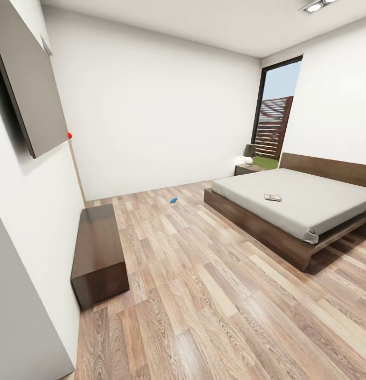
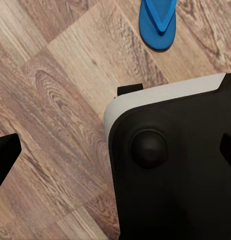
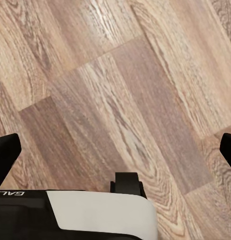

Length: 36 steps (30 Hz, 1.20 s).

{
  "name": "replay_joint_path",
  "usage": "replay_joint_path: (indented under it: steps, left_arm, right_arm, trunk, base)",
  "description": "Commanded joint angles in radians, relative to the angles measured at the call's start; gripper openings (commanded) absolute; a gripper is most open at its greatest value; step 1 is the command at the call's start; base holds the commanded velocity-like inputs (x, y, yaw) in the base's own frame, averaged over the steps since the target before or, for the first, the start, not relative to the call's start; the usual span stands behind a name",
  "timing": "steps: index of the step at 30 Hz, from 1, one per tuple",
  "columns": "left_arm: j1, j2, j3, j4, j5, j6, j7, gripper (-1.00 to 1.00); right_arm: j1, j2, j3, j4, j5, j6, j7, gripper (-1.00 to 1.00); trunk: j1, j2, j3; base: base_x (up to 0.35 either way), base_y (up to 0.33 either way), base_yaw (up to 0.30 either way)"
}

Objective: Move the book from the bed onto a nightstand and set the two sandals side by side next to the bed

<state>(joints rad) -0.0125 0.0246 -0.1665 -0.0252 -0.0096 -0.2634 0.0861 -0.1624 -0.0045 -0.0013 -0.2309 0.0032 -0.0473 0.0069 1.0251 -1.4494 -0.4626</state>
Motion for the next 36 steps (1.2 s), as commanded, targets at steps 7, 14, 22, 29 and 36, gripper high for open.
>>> replay_joint_path:
  steps: [7, 14, 22, 29, 36]
  left_arm:
    - [-0.001, 0.0, -0.008, 0.001, -0.001, -0.003, 0.006, 1.0]
    - [-0.001, 0.0, -0.008, 0.001, -0.001, -0.003, 0.006, 1.0]
    - [-0.001, 0.0, -0.008, 0.001, -0.001, -0.003, 0.006, 1.0]
    - [-0.001, 0.0, -0.008, 0.001, -0.001, -0.003, 0.006, 1.0]
    - [-0.001, 0.0, -0.008, 0.001, -0.001, -0.003, 0.006, 1.0]
  right_arm:
    - [-0.001, 0.0, 0.0, 0.001, 0.0, -0.003, 0.001, 1.0]
    - [-0.001, 0.0, 0.0, 0.001, 0.001, -0.003, 0.001, 1.0]
    - [-0.001, 0.0, 0.0, 0.001, 0.001, -0.003, 0.001, 1.0]
    - [-0.001, 0.0, 0.0, 0.001, 0.001, -0.003, 0.001, 1.0]
    - [-0.001, 0.0, 0.0, 0.001, 0.001, -0.003, 0.001, 1.0]
  trunk:
    - [0.0, -0.001, -0.001]
    - [0.0, -0.001, -0.001]
    - [0.0, -0.001, -0.001]
    - [0.0, -0.001, -0.001]
    - [0.0, -0.001, -0.001]
  base:
    - [0.0, 0.044, 0.0]
    - [0.0, 0.016, 0.0]
    - [0.0, 0.006, 0.0]
    - [0.0, 0.002, -0.054]
    - [0.0, 0.007, -0.169]
